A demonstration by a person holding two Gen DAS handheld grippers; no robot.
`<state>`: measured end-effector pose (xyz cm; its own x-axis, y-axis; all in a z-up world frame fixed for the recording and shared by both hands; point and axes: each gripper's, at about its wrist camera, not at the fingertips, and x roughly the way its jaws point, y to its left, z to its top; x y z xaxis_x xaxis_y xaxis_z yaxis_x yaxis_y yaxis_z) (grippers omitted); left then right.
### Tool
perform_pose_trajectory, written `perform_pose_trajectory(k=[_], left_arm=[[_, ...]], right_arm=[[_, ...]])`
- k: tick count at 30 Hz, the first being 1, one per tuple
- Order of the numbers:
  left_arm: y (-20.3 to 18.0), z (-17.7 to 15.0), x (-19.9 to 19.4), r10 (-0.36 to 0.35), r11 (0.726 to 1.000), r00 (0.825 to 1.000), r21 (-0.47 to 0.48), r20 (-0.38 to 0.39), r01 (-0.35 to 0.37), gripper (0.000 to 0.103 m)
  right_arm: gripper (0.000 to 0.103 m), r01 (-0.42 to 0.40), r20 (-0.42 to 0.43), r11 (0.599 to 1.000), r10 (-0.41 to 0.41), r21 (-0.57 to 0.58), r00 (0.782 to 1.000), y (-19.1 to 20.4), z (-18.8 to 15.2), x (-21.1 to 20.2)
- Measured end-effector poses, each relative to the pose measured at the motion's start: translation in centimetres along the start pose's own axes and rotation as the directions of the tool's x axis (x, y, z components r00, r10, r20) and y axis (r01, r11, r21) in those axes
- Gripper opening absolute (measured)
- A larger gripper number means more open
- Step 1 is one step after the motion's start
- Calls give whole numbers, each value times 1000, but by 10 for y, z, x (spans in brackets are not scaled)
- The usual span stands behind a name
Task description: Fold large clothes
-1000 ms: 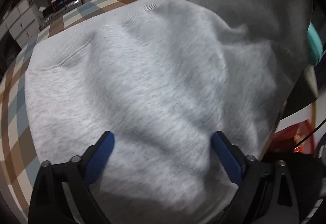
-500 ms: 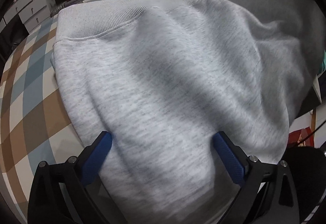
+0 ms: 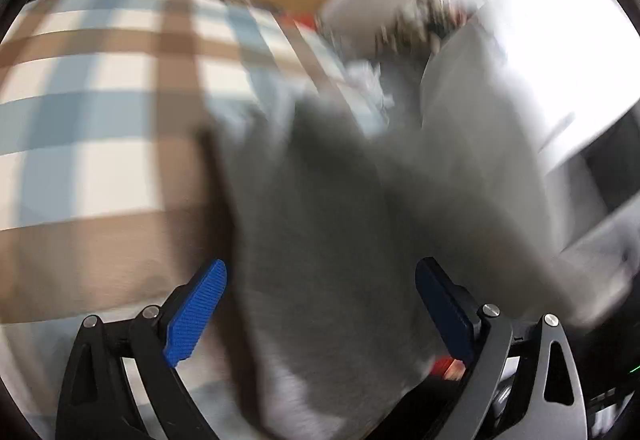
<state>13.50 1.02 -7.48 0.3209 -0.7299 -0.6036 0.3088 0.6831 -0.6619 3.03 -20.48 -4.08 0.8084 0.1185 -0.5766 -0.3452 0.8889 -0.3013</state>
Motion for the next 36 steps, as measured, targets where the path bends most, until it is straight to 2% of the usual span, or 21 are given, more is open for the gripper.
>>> perform_pose_trajectory(k=[2, 4, 6, 7, 9, 10, 11, 12, 14, 16, 18, 19, 21, 23, 24, 26, 28, 31, 33, 36], left_arm=[[25, 6, -16, -30, 999, 999, -44, 17, 31, 93], [36, 2, -24, -13, 997, 999, -74, 30, 15, 93], [35, 7, -17, -28, 997, 1000, -72, 12, 29, 93], [30, 6, -17, -59, 996, 998, -66, 17, 60, 93], [32, 42, 9, -123, 991, 992, -48, 19, 124, 93], [21, 45, 11, -171, 985, 985, -33, 21, 171, 93], [14, 47, 12, -184, 983, 983, -25, 12, 184, 94], [6, 49, 20, -191, 982, 981, -22, -28, 190, 94], [13, 58, 36, -207, 978, 964, -51, -164, 201, 94], [14, 49, 53, -232, 971, 937, -122, -260, 206, 94], [18, 43, 55, -251, 959, 927, -200, -279, 199, 94], [23, 44, 58, -285, 942, 918, -255, -275, 217, 94], [24, 47, 58, -326, 925, 904, -292, -276, 244, 94], [22, 55, 66, -327, 920, 901, -316, -286, 233, 94], [19, 54, 67, -302, 927, 902, -315, -309, 203, 95], [10, 57, 74, -210, 954, 897, -284, -389, 100, 95], [8, 56, 76, -151, 960, 895, -277, -420, 32, 95], [5, 57, 70, -148, 955, 903, -295, -404, 24, 95], [5, 51, 74, -183, 946, 895, -320, -407, 47, 95], [-5, 50, 86, -248, 933, 870, -347, -425, 97, 95]], right_arm=[[13, -31, -48, 1000, 31, -2, 998, 21, -14, 18], [13, -58, -93, 998, 58, 3, 994, 38, -26, 32], [13, -84, -114, 996, 84, 5, 990, 52, -30, 40], [13, -81, -108, 997, 81, 1, 991, 55, -27, 39], [13, -118, -93, 992, 122, 47, 988, 50, -15, 34], [13, -141, -100, 988, 147, 62, 984, 49, -10, 34], [13, -164, -106, 982, 173, 88, 979, 48, -6, 34], [13, -178, -106, 977, 191, 120, 976, 46, -7, 34], [13, -211, -89, 958, 232, 196, 969, 42, -12, 35], [14, -218, -46, 945, 235, 243, 971, 37, -18, 32], [15, -241, 0, 928, 251, 283, 968, 31, -25, 31], [15, -244, 9, 925, 252, 292, 968, 31, -28, 31], [16, -240, -1, 924, 252, 296, 968, 33, -31, 34], [16, -242, 17, 925, 248, 293, 969, 32, -30, 32], [16, -245, 19, 921, 251, 305, 968, 30, -29, 32], [16, -257, 30, 909, 262, 329, 965, 24, -30, 32], [16, -272, 51, 893, 273, 358, 961, 22, -32, 30], [16, -290, 68, 859, 289, 422, 955, 7, -36, 30], [16, -301, 87, 838, 294, 456, 952, -1, -37, 30], [16, -314, 100, 830, 303, 461, 948, -2, -37, 28]])
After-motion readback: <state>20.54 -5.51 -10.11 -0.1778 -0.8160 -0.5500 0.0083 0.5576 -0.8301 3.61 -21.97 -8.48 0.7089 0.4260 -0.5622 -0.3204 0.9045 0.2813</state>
